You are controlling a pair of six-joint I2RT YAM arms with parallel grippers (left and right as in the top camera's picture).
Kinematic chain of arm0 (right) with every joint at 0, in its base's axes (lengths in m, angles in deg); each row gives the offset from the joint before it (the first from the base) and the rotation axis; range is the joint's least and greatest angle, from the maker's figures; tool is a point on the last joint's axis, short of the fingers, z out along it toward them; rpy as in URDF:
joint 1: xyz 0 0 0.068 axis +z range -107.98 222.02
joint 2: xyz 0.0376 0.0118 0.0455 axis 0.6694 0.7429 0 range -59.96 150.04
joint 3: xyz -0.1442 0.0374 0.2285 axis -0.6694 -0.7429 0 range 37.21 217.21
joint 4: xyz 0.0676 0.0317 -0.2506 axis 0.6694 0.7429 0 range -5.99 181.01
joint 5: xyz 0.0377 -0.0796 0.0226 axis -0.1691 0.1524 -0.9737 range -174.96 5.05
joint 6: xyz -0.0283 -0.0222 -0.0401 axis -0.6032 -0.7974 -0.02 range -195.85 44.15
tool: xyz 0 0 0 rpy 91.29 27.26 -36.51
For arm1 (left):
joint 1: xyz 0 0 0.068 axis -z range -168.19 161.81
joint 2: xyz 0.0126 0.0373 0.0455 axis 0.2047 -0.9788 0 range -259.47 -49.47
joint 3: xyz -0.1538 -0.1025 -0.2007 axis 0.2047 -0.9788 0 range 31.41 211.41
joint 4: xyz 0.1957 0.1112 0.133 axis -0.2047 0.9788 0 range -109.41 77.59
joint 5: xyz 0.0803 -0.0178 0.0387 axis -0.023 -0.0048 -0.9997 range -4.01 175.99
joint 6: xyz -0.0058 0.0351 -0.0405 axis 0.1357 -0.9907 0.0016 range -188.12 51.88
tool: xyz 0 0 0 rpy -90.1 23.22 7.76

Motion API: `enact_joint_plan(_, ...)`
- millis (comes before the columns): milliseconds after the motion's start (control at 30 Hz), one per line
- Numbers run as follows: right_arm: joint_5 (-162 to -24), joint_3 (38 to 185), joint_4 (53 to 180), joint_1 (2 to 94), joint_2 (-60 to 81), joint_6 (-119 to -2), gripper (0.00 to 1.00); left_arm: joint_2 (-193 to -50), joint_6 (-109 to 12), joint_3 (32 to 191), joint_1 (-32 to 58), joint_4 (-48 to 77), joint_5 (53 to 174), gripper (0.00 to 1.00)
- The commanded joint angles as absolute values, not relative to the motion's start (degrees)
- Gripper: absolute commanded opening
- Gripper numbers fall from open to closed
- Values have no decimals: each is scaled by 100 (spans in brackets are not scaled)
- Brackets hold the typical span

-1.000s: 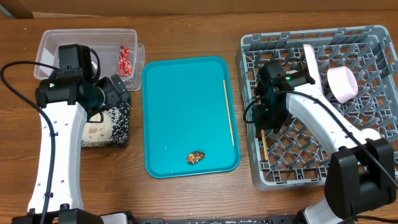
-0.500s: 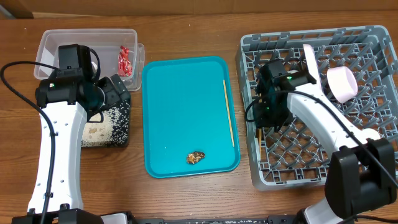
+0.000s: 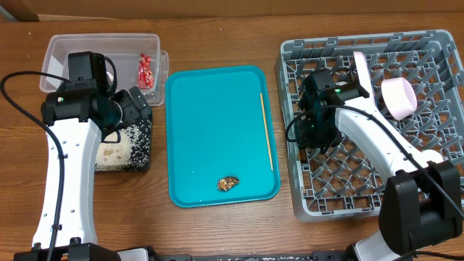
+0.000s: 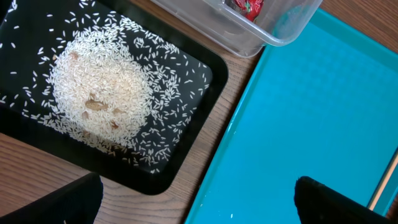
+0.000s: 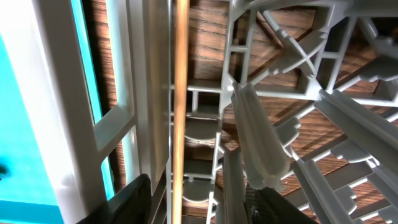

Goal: Sort waste into correct bins and load items into the dishwasher
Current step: 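Lower the chopstick upright into the rack slots with the right gripper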

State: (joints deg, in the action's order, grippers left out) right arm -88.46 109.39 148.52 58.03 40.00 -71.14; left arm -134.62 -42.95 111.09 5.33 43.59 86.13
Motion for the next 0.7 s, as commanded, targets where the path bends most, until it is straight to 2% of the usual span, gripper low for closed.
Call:
enact_joint_plan(0, -9019, 10926, 14830, 5851, 4046, -7138, 65, -13359, -4236, 11225, 520, 4357, 8539, 100)
enact_joint_plan(133, -9019, 10926, 14826, 5851, 4046, -7138, 68, -13359, -4236, 11225, 520, 4357, 8539, 100)
enact_joint_plan(433, -9019, 10926, 14693, 5851, 4046, -7118, 68, -13359, -4236, 11225, 520, 4357, 8539, 100)
enact_joint_plan(633, -9019, 10926, 14557, 5851, 4046, -7118, 62, -13359, -4236, 11225, 520, 4357, 8539, 100)
enact_joint_plan(667, -9019, 10926, 14555, 5851, 4046, -7118, 58, -13359, -4236, 11225, 520, 4357, 8539, 100)
